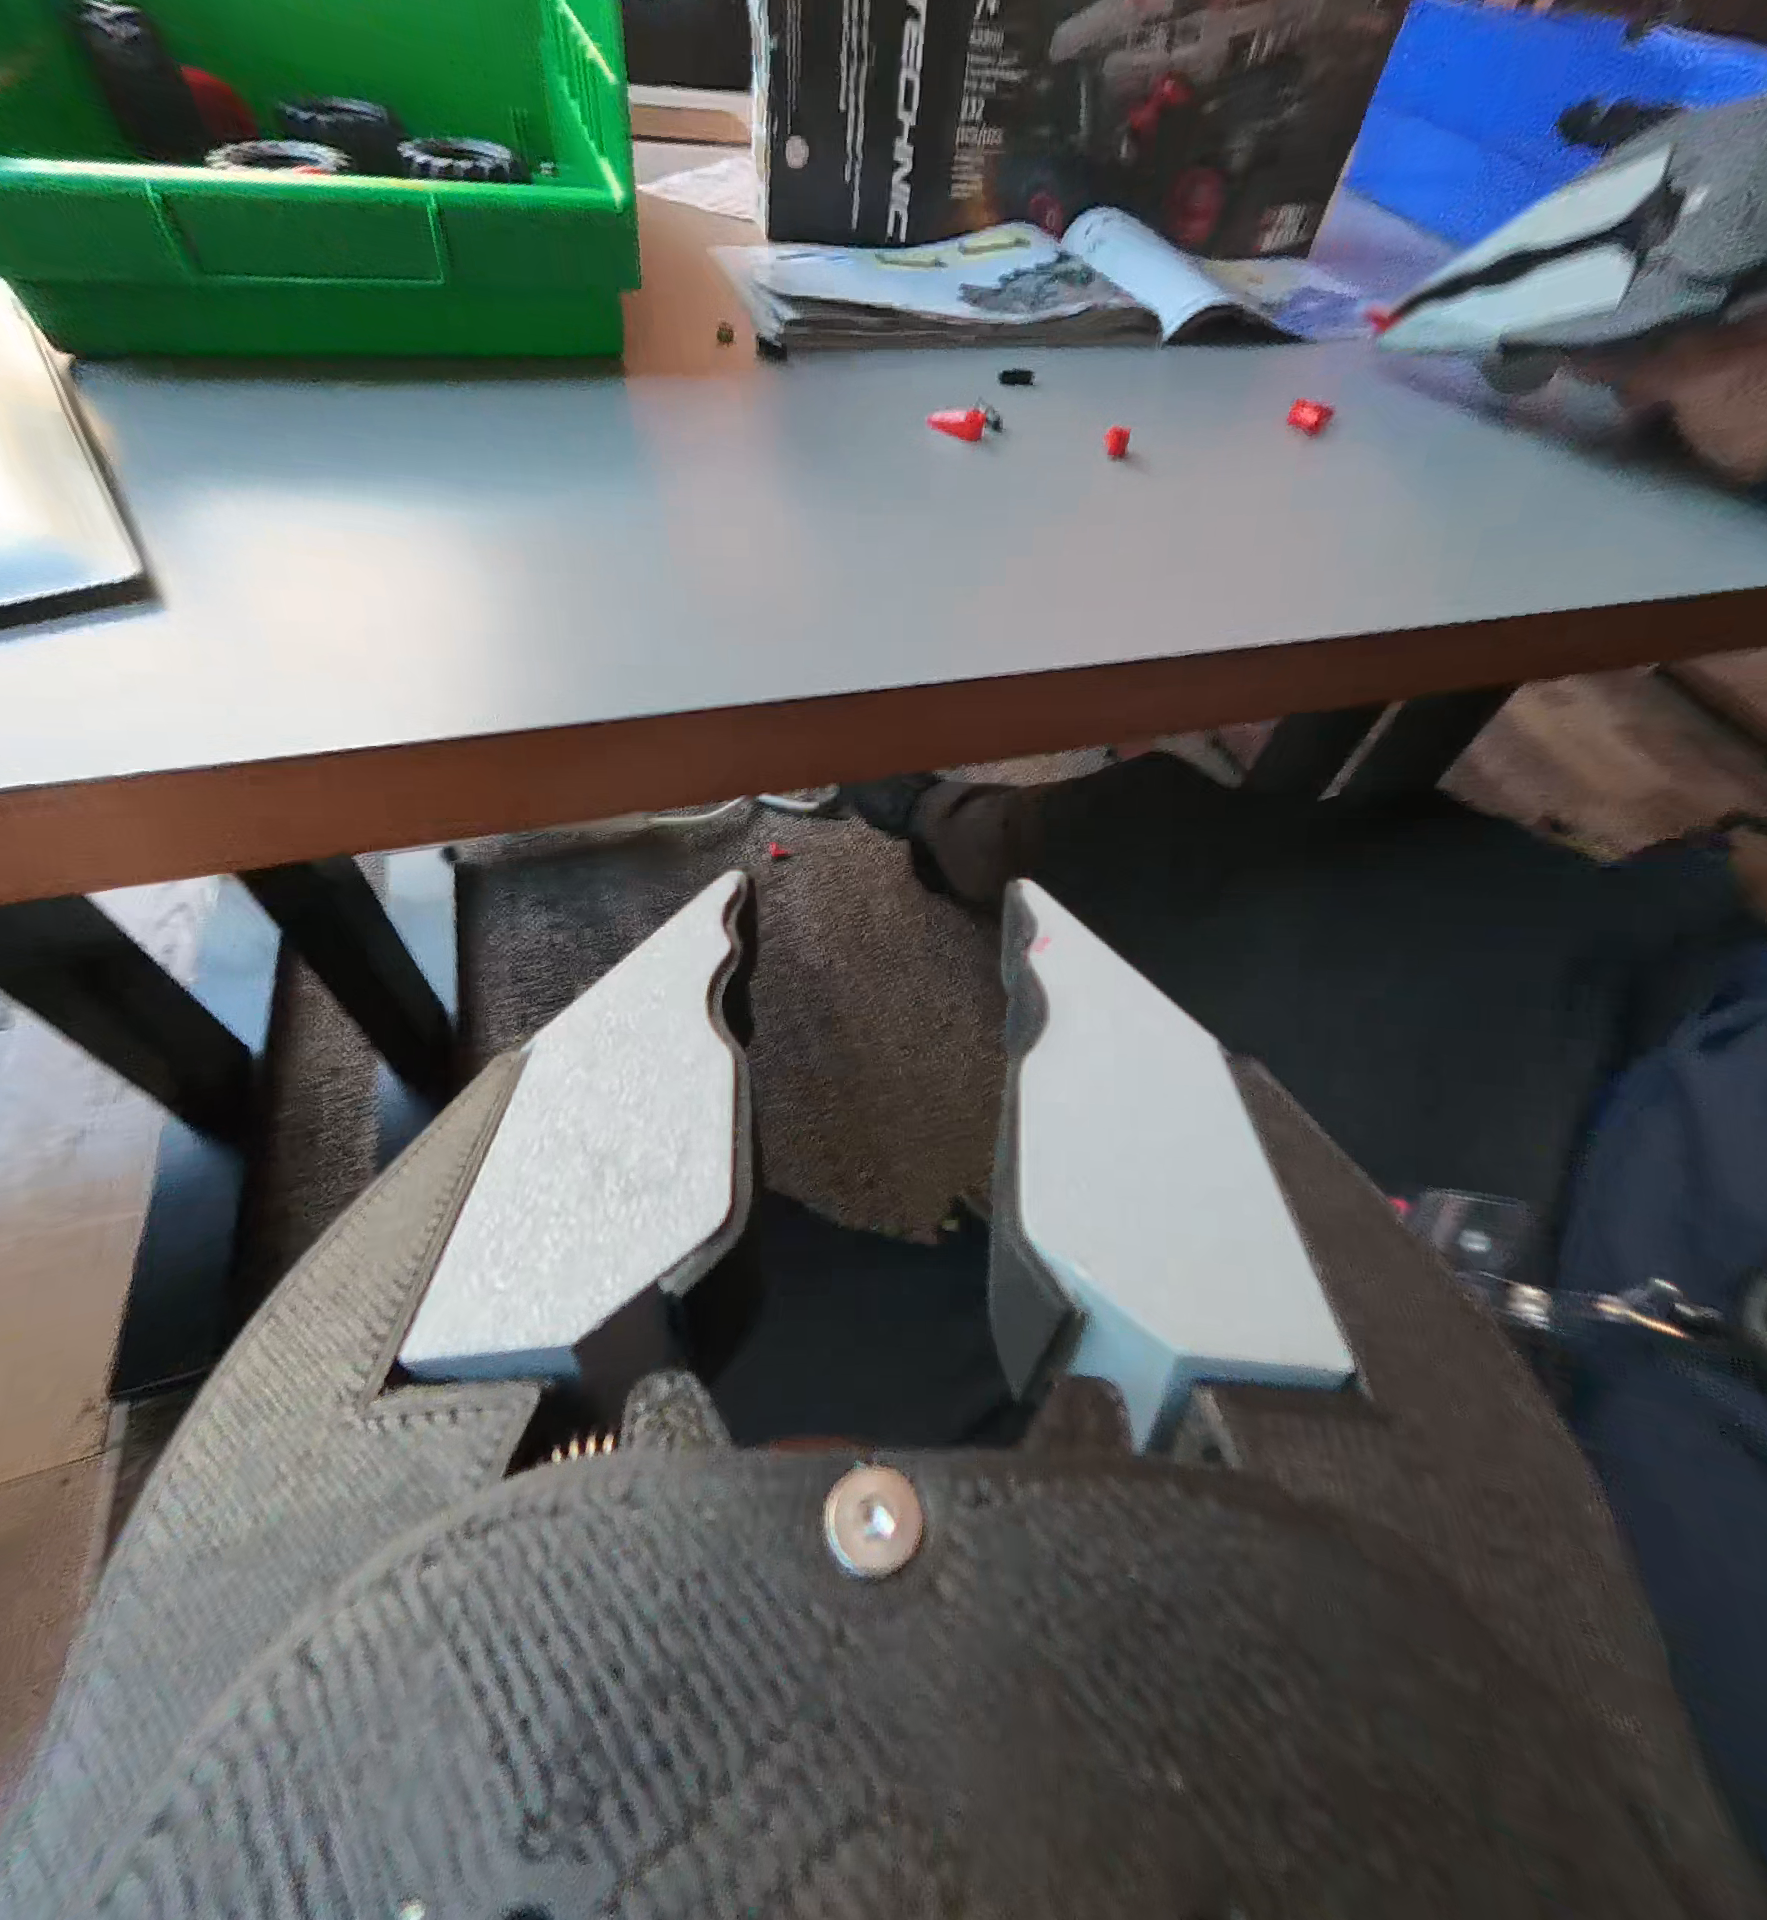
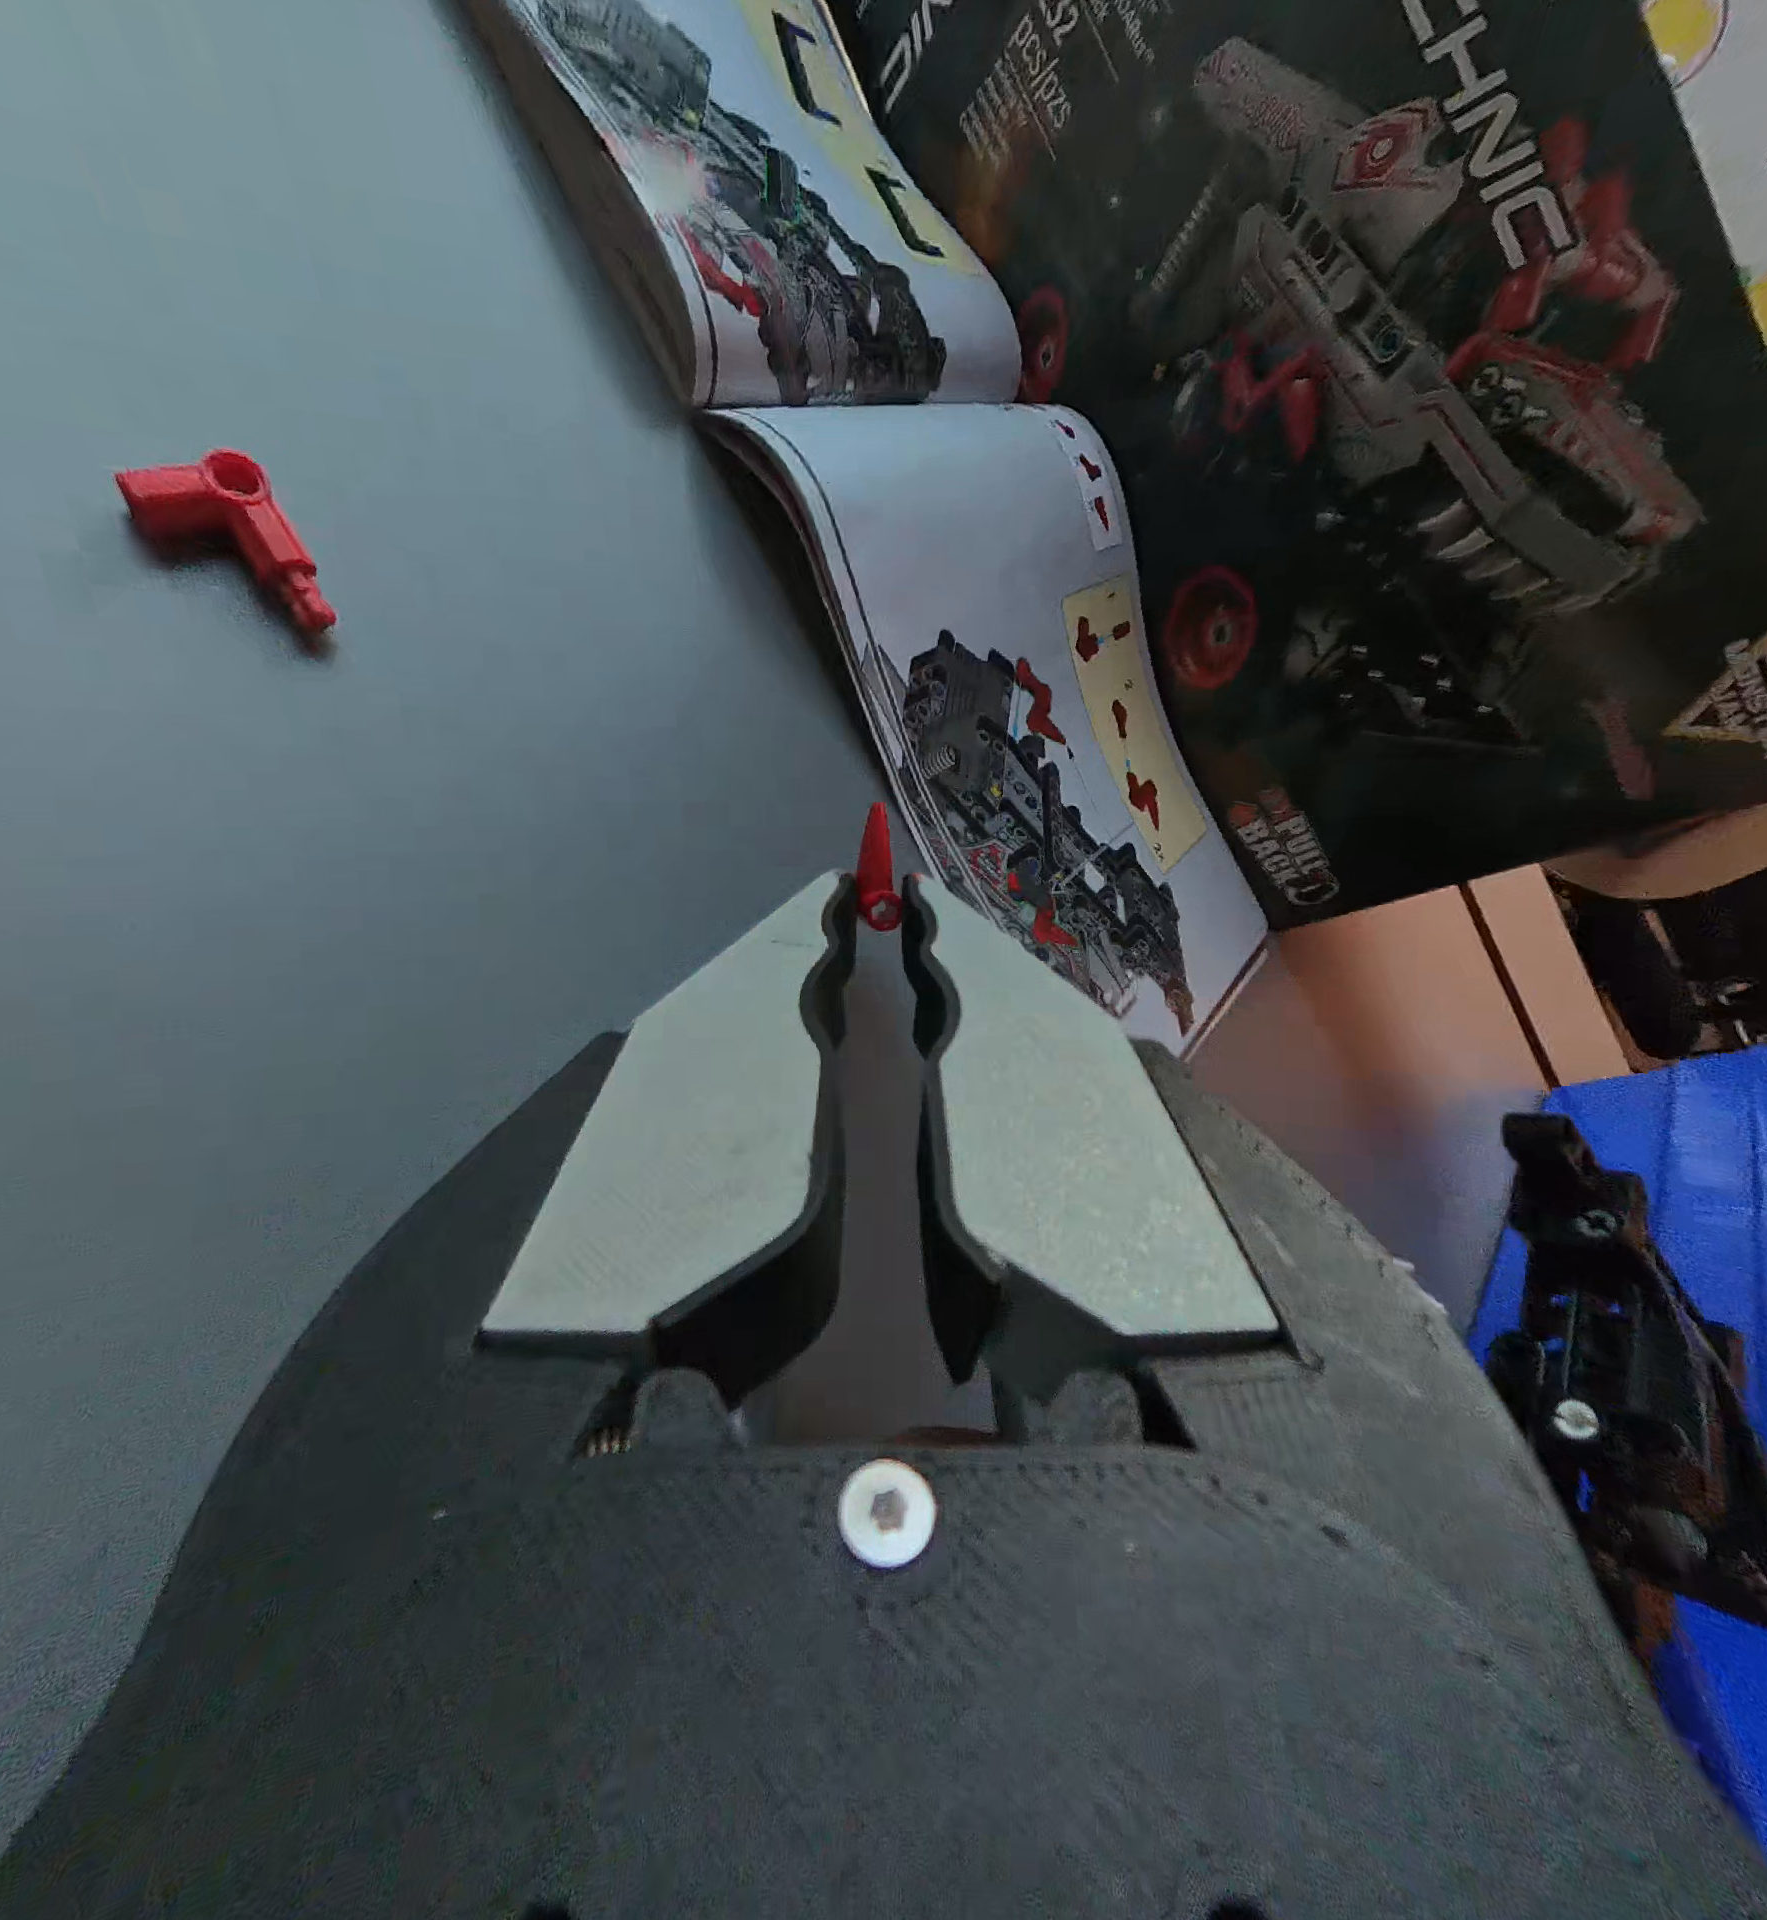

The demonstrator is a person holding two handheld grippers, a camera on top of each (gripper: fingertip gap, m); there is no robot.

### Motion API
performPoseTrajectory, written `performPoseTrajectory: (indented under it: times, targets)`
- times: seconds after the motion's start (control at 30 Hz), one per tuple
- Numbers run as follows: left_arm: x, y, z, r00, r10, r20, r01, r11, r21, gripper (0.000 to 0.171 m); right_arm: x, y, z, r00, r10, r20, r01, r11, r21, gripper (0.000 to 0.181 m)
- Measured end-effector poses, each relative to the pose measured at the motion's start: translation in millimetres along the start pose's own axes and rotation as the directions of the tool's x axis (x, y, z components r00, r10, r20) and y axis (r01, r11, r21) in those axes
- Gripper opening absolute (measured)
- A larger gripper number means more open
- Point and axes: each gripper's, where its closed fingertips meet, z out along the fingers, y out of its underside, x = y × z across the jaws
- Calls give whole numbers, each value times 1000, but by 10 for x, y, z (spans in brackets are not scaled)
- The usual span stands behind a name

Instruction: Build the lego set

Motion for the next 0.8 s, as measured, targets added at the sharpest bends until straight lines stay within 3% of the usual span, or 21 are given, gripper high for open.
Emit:
performPoseTrajectory:
  times: [0.1, 0.17, 0.3, 0.43, 0.53, 0.67, 0.73, 0.8]
  targets:
    - [-76, -205, 68, 999, -35, -22, 36, 998, 54, 47, 46, 6, -11, 999, 37, -8, -37, 999, 4, 5]
    - [-317, -324, 119, 995, -34, 90, 28, 998, 59, 47, 39, -1, -9, 1000, 21, -15, -20, 1000, 5, 5]
    - [-478, -524, 96, 990, -51, 128, 39, 995, 88, 48, 100, -2, 2, 997, 77, -10, -77, 997, 6, 5]
    - [-510, -425, 129, 988, -74, 134, 64, 995, 72, 43, 151, 13, -3, 985, 173, 27, -173, 985, 12, 5]
    - [-438, -345, 180, 991, -105, 86, 102, 994, 33, 44, 89, -15, -7, 987, 146, 63, -148, 989, 25, 5]
    - [-429, -478, 68, 990, -97, 102, 87, 991, 98, 42, 82, -51, -24, 986, 144, 84, -149, 987, 56, 5]
    - [-504, -440, 44, 986, -91, 140, 78, 992, 96, 40, 84, -51, -24, 984, 152, 90, -158, 986, 56, 5]
    - [-495, -350, 68, 985, -140, 100, 133, 988, 76, 41, 68, -93, -12, 988, 122, 92, -129, 989, 76, 5]
